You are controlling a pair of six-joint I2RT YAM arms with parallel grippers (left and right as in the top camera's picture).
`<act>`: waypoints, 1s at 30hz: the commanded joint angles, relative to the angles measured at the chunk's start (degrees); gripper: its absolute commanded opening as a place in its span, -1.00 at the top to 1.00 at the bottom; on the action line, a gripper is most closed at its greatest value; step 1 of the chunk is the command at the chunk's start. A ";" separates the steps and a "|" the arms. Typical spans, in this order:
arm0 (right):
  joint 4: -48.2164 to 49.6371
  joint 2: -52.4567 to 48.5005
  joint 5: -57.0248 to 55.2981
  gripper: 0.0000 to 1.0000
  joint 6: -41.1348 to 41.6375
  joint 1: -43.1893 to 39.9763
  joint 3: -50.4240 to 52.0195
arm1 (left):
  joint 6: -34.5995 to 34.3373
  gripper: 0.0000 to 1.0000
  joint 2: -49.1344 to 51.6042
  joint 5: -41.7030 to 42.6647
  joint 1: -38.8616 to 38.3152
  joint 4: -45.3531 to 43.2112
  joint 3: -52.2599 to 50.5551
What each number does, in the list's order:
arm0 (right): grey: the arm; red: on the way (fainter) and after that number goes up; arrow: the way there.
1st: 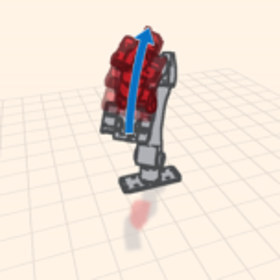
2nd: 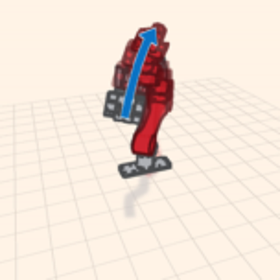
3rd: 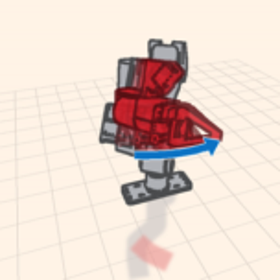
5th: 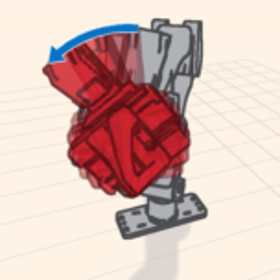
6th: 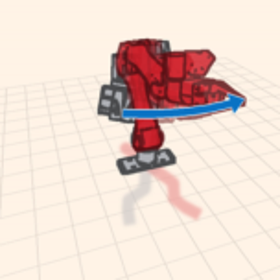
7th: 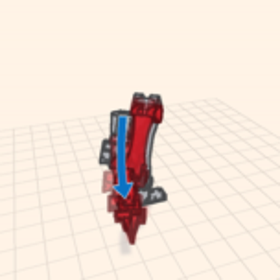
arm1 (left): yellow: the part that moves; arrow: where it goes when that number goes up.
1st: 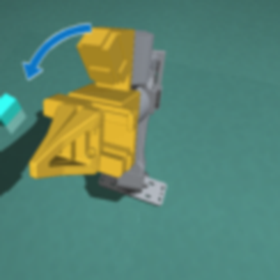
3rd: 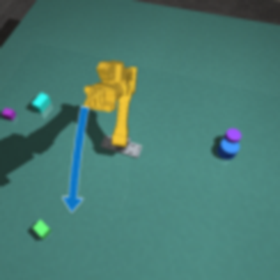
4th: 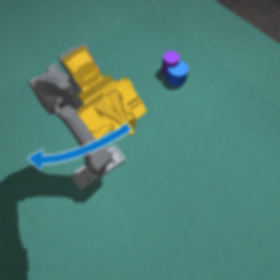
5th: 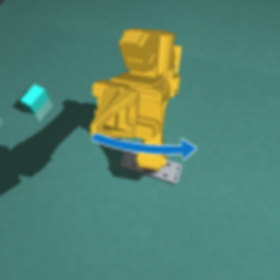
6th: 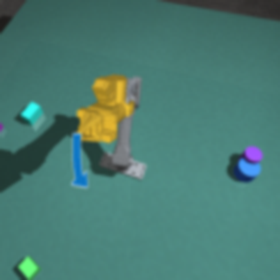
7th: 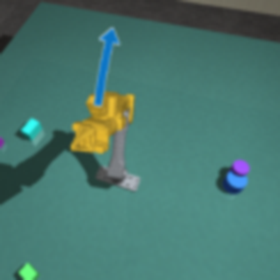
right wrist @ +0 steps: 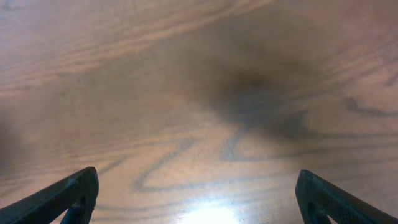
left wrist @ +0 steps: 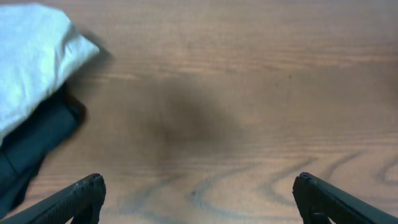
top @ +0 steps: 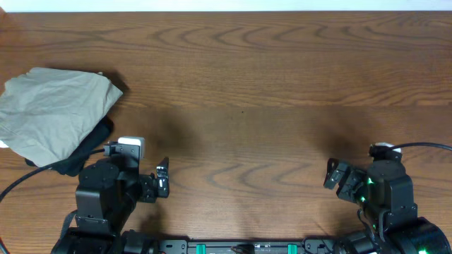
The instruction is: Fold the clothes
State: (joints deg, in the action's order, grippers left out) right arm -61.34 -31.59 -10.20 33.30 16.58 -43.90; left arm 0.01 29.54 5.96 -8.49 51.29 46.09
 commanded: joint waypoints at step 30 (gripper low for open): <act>-0.70 19.91 -2.03 -0.99 0.90 -4.48 9.81 | -0.28 -0.96 -0.07 -0.66 -0.22 2.27 -0.22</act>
State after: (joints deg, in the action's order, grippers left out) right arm -63.35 -16.51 -11.00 33.54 13.43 -37.39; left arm -0.01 29.56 5.93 -8.49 53.54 46.09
